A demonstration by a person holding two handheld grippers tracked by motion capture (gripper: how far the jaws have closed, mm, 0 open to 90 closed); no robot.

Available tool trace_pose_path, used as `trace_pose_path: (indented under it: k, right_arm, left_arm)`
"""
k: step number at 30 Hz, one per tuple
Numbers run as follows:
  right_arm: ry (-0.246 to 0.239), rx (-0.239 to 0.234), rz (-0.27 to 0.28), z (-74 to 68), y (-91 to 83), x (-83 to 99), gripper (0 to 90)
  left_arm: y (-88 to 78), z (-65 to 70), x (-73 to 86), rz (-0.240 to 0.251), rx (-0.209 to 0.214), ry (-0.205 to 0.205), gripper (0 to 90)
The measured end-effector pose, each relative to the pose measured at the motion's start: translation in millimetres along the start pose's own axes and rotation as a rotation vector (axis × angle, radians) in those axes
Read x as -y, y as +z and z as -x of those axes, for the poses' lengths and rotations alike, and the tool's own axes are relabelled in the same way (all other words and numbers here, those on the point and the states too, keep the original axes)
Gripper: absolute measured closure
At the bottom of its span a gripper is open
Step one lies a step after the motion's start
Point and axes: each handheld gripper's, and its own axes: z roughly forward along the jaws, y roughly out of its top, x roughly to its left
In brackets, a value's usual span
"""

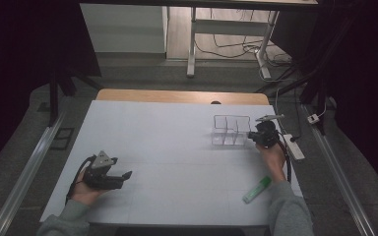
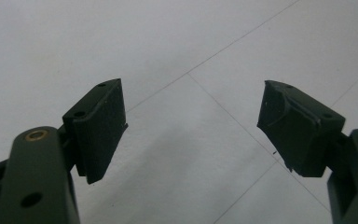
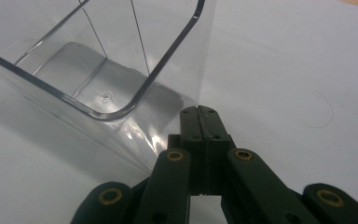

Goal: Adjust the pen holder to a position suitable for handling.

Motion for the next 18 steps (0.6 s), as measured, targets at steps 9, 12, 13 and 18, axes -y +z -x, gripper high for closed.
trace_pose_path:
  k: [9, 12, 13, 18]
  right_arm:
    - [-0.017, -0.01, 0.002, -8.5, 3.3, -5.0, 89.5]
    - [-0.025, -0.015, 0.003, -11.5, 5.0, -6.4, 89.5]
    - [-0.028, -0.016, 0.001, -12.4, 5.3, -6.9, 89.5]
    - [-0.035, -0.022, 0.001, -15.7, 7.0, -8.5, 89.5]
  left_arm:
    - [0.4, -0.2, 0.1, -0.004, 0.001, 0.0, 22.8]
    - [0.6, -0.2, 0.2, -0.005, 0.001, 0.001, 22.8]
    - [0.8, -0.2, 0.2, -0.006, 0.001, 0.001, 22.8]
    - [0.4, -0.4, 0.2, -0.005, 0.001, 0.0, 22.9]
